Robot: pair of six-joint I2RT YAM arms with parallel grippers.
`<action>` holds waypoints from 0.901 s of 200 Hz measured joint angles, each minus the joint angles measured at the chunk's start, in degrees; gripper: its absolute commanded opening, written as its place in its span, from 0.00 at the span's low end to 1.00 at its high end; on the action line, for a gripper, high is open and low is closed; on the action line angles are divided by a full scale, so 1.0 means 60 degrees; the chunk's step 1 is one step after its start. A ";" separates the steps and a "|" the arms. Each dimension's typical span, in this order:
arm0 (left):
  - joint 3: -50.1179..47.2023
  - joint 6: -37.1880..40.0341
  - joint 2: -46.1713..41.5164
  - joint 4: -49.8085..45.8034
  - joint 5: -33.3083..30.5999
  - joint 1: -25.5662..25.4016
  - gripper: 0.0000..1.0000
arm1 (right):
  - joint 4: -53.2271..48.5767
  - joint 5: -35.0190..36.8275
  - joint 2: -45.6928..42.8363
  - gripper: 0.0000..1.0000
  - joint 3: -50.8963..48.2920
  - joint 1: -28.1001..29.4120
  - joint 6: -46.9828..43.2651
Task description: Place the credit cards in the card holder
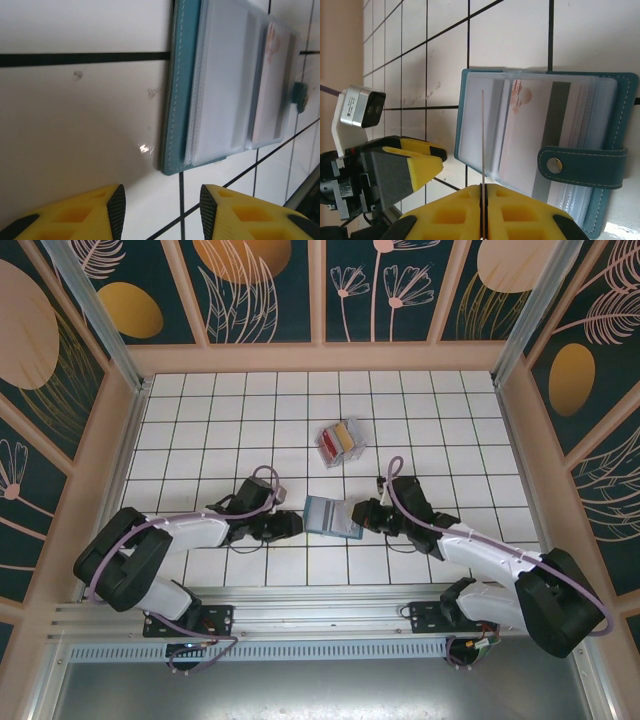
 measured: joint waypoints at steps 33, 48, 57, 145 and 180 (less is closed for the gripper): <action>0.0087 -0.0164 0.0157 0.0127 -0.0007 -0.0095 0.46 | 0.0430 0.0149 0.0120 0.10 -0.0390 0.0004 0.0361; 0.0146 -0.0299 0.0273 0.0270 -0.0022 -0.0189 0.46 | 0.0608 0.0186 0.0313 0.10 -0.0390 0.0004 0.0430; 0.0182 -0.0375 0.0342 0.0361 -0.0040 -0.0248 0.46 | 0.0678 0.0222 0.0408 0.10 -0.0390 0.0007 0.0430; 0.0849 -0.0812 0.1184 0.1016 0.0004 -0.1213 0.45 | 0.0805 0.0495 0.1239 0.10 0.0080 -0.0004 0.0171; 0.0882 -0.0827 0.0943 0.0659 -0.0219 -0.1275 0.46 | 0.0809 0.0619 0.1220 0.10 0.0127 -0.0204 0.0058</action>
